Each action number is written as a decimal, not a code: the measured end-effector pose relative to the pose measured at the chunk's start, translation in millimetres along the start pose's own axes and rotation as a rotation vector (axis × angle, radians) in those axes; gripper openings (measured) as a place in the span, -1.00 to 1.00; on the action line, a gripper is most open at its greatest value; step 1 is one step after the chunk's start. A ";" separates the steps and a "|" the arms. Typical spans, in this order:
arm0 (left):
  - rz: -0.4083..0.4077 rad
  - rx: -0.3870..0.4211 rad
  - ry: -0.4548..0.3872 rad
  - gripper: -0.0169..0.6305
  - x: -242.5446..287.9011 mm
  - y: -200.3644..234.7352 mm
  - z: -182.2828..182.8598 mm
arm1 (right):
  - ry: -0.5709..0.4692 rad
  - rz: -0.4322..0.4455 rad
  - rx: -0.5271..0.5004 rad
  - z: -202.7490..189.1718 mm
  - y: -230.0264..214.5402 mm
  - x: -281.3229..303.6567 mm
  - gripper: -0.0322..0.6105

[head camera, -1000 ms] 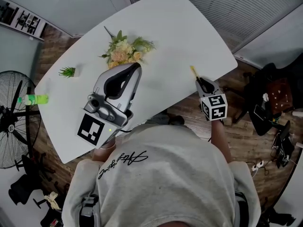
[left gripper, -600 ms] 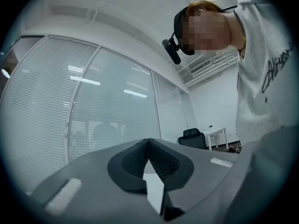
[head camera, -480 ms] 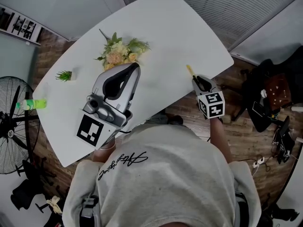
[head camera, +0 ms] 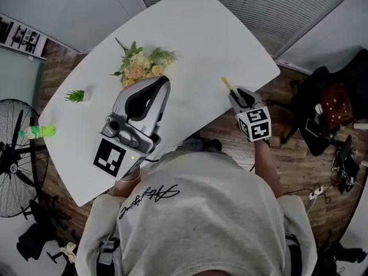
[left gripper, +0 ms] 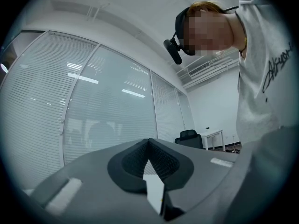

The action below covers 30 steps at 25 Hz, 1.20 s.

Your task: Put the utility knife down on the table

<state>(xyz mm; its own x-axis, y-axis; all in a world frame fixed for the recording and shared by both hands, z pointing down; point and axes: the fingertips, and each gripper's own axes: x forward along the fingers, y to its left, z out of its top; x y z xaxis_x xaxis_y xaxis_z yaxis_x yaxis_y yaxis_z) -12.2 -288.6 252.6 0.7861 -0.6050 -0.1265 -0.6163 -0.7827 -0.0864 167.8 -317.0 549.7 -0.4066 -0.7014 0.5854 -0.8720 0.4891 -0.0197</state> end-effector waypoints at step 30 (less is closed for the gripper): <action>-0.174 -0.021 -0.058 -0.96 48.7 -40.7 9.1 | -0.576 -0.092 -0.091 164.6 -1.4 -175.1 -0.44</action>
<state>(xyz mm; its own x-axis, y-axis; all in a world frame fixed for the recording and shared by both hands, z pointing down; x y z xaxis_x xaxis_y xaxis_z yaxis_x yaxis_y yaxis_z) 50.7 -284.9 240.9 0.8765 -0.4511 -0.1681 -0.4695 -0.8782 -0.0913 195.4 -280.2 313.8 -0.4354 -0.8990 0.0467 -0.8941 0.4379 0.0944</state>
